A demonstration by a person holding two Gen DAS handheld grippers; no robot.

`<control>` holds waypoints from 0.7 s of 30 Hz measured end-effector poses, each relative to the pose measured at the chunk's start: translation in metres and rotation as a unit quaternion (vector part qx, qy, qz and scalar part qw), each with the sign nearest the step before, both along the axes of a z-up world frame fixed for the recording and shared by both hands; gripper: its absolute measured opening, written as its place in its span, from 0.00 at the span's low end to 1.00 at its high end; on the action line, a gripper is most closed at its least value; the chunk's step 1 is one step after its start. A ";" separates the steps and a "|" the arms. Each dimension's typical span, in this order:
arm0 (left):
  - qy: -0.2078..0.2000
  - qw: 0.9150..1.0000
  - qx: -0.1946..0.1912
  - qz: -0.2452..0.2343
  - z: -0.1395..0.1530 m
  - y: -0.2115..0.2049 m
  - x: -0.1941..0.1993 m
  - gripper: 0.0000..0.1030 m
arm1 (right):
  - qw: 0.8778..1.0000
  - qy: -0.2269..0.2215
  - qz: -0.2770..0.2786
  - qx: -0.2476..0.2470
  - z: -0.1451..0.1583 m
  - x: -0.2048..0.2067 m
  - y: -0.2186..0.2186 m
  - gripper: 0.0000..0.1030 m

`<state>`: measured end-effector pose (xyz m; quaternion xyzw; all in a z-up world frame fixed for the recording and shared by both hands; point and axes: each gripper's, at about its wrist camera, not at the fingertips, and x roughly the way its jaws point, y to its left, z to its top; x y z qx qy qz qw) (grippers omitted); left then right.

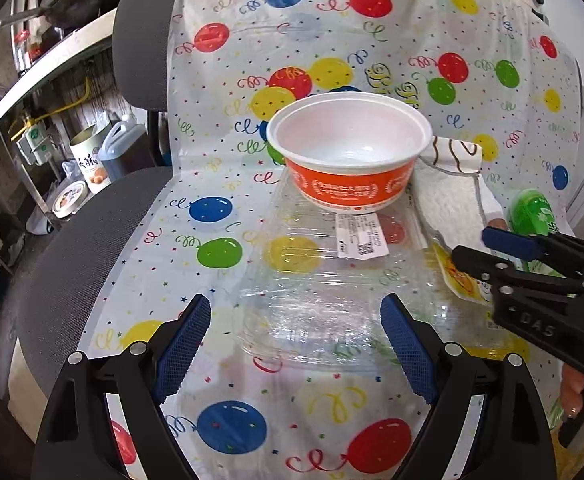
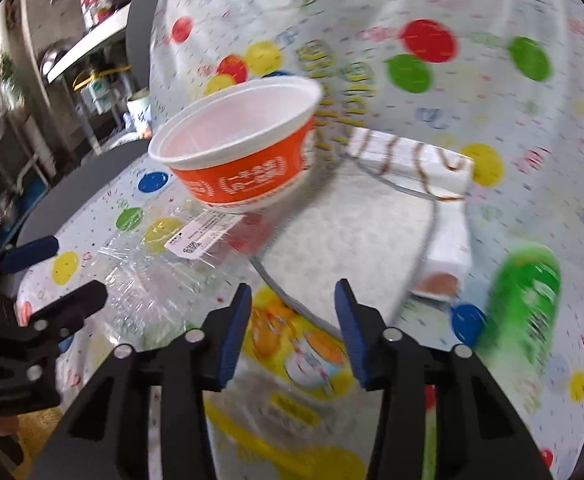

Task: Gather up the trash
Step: 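Grasp the grey-edged white towel with the left tool and lift it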

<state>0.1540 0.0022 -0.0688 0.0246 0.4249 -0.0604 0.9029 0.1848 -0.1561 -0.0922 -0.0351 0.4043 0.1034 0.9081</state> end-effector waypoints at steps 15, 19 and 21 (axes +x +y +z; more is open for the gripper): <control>-0.003 1.000 -0.010 0.012 0.009 0.019 -0.013 0.84 | 0.996 -0.030 0.027 -0.081 0.022 -0.057 0.015 0.05; -0.008 1.000 -0.009 0.003 0.014 0.012 -0.024 0.84 | 0.997 0.014 0.058 -0.043 0.011 -0.094 0.016 0.05; -0.007 1.000 -0.008 -0.002 0.015 0.007 -0.029 0.84 | 0.997 0.027 0.071 -0.016 0.005 -0.103 0.017 0.05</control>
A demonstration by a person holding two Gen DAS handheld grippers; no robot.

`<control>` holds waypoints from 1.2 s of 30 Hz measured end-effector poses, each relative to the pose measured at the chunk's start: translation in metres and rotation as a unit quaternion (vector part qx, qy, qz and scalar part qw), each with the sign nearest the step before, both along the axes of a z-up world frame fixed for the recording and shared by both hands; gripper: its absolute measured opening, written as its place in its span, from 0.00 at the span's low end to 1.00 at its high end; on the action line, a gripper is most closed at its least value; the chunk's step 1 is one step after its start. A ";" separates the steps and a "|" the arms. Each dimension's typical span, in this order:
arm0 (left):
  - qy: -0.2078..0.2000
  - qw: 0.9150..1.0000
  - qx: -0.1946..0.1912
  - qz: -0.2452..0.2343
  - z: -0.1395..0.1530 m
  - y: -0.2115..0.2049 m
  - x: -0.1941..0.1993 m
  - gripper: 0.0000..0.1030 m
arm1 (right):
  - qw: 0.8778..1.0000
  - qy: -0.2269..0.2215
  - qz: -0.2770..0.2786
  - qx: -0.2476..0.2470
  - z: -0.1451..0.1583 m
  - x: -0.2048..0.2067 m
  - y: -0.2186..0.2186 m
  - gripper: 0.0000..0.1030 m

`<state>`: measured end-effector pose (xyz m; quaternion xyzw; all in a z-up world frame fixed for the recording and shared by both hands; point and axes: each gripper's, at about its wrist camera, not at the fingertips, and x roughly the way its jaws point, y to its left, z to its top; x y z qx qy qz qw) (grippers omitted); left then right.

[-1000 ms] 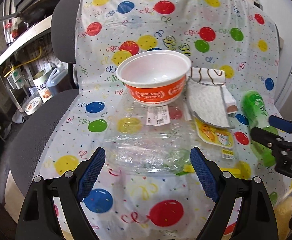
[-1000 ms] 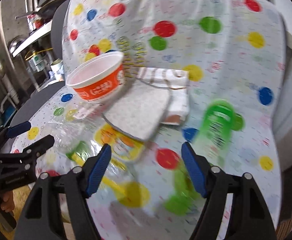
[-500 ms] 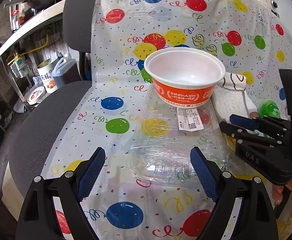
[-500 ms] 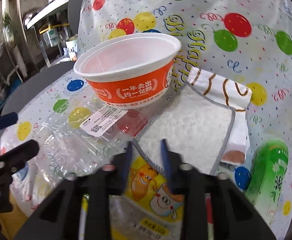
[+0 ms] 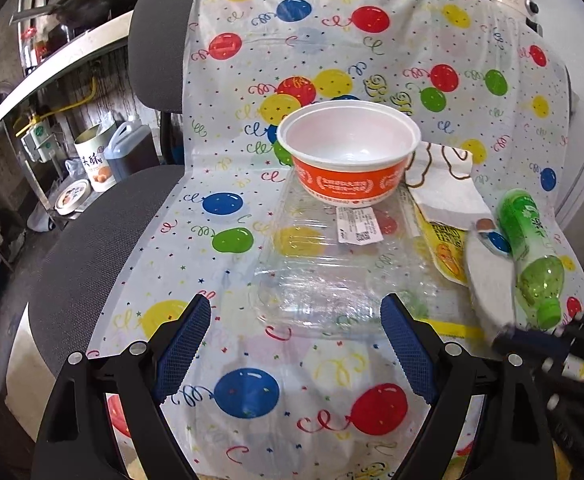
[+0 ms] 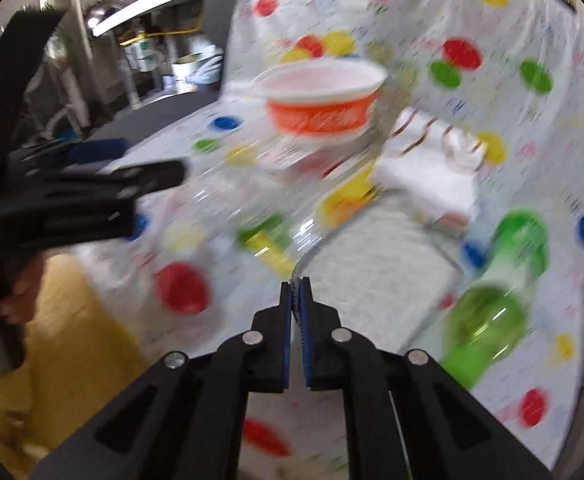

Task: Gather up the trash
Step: 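Grasp the grey-edged white towel with the left tool and lift it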

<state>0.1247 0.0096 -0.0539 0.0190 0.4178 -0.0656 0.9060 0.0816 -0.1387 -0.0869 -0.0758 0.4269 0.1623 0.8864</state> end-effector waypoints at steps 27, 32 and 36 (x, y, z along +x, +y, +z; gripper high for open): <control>0.034 0.977 0.065 -0.200 -0.040 -0.159 -0.043 0.84 | 0.968 -0.091 -0.228 0.056 0.030 -0.057 -0.153 0.56; 0.038 0.975 0.080 -0.201 -0.057 -0.165 -0.043 0.84 | 0.966 -0.083 -0.236 0.064 0.023 -0.055 -0.162 0.56; 0.028 0.973 0.077 -0.216 -0.059 -0.165 -0.047 0.62 | 0.966 -0.078 -0.240 0.065 0.019 -0.054 -0.164 0.56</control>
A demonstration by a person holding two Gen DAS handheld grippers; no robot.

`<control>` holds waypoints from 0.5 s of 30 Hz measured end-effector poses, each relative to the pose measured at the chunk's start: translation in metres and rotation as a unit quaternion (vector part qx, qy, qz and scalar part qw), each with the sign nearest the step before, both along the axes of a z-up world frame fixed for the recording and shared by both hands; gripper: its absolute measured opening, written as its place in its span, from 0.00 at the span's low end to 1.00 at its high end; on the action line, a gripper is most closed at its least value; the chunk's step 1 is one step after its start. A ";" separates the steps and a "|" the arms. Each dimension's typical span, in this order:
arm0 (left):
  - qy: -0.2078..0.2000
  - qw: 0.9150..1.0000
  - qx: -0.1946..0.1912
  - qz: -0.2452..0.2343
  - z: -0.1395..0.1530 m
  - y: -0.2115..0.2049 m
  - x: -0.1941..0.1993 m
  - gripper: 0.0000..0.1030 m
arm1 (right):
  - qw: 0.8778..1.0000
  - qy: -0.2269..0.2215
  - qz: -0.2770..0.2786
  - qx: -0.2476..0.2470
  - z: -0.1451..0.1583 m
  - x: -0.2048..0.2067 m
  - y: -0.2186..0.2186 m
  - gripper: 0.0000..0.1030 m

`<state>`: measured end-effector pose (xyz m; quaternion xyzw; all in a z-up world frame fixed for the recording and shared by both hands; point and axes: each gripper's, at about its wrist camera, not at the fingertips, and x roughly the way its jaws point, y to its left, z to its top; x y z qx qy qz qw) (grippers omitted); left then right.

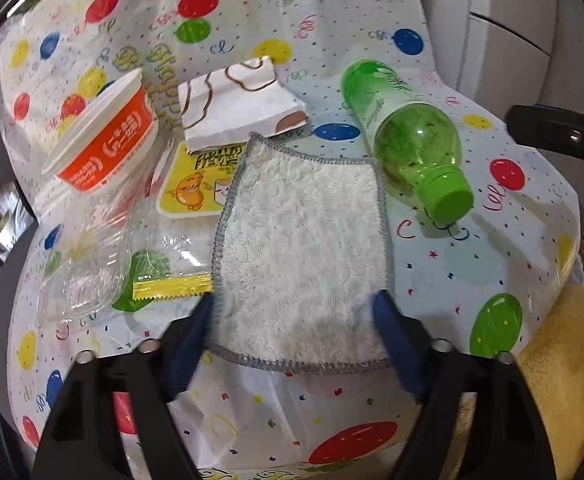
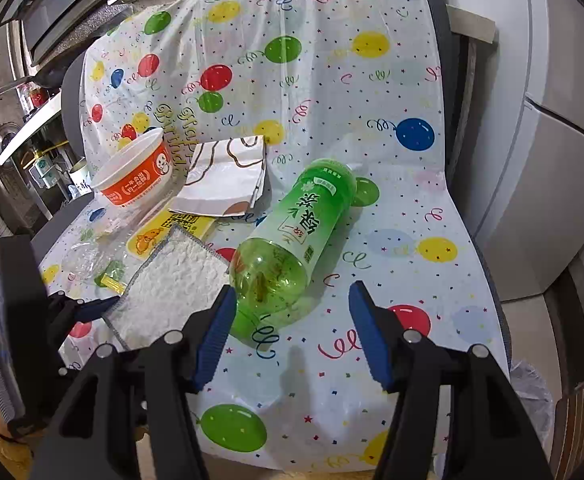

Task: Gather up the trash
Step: 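Grasp the grey-edged white towel with the left tool and lift it, then grasp the green tea bottle with the right tool while the left tool holds the towel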

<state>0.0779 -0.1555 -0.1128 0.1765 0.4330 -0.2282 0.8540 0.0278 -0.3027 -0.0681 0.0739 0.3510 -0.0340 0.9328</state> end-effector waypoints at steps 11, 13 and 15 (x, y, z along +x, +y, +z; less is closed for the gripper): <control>-0.028 0.991 -0.133 0.014 0.058 0.039 -0.003 0.10 | 1.000 0.010 -0.006 0.002 -0.002 0.007 -0.001 0.58; -0.045 0.989 -0.137 0.038 0.073 0.050 0.000 0.10 | 1.000 0.010 -0.003 0.001 0.000 0.014 0.002 0.62; -0.049 0.987 -0.143 0.061 0.082 0.062 0.006 0.10 | 1.000 0.014 -0.002 0.003 0.000 0.024 0.005 0.62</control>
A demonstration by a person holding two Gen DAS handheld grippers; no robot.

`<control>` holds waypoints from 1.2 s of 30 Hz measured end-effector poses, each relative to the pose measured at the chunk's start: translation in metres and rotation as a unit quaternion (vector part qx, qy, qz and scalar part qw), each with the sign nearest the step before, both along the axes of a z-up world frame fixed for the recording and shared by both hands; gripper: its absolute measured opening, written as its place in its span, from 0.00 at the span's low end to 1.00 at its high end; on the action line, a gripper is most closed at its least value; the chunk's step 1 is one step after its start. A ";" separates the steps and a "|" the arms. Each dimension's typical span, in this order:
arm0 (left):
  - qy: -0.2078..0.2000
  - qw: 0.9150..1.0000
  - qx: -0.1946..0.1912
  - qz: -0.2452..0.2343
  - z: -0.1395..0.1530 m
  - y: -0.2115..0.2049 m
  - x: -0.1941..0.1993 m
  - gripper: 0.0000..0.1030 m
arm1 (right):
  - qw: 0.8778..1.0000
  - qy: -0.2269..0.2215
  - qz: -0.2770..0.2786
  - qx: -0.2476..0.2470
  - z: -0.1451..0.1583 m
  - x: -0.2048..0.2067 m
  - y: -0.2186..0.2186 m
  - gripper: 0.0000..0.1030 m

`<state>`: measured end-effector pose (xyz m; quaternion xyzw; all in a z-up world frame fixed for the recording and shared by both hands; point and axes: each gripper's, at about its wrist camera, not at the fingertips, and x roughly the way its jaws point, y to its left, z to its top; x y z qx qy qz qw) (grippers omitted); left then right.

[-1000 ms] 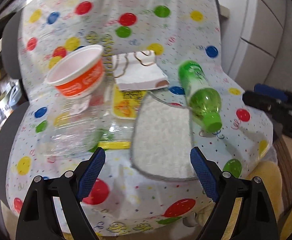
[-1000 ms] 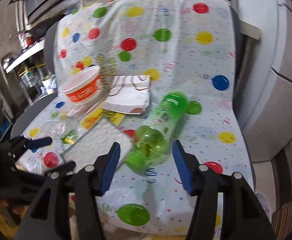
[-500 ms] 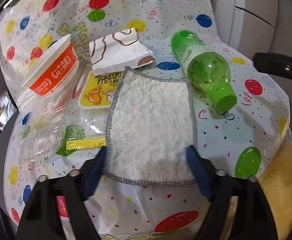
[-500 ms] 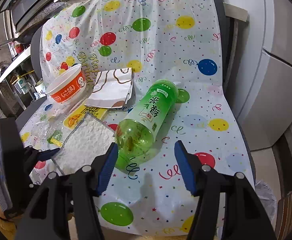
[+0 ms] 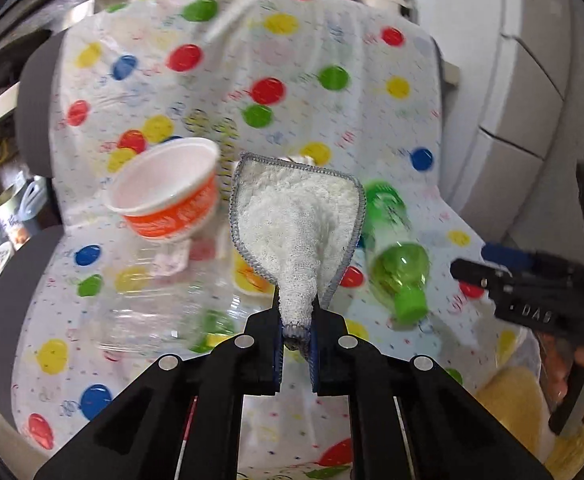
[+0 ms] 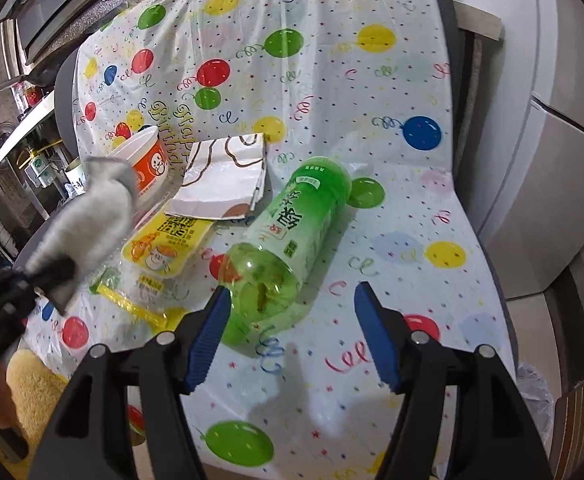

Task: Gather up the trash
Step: 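Grasp the green tea bottle with the right tool while the left tool holds the towel, then carry the towel and bottle to the trash bin and release both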

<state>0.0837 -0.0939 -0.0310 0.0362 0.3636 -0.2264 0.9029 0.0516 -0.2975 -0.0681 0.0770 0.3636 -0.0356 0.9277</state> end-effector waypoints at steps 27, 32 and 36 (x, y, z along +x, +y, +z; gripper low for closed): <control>0.061 0.996 -0.036 0.055 -0.026 0.036 0.041 0.10 | 0.989 0.110 -0.063 -0.079 -0.026 0.088 -0.010 0.57; 0.075 0.995 -0.058 0.033 -0.024 0.026 0.033 0.10 | 0.997 0.053 -0.019 -0.061 -0.014 0.051 -0.023 0.55; 0.074 0.995 -0.061 0.017 -0.021 0.004 0.023 0.10 | 0.997 0.040 -0.012 -0.062 -0.009 0.038 -0.024 0.55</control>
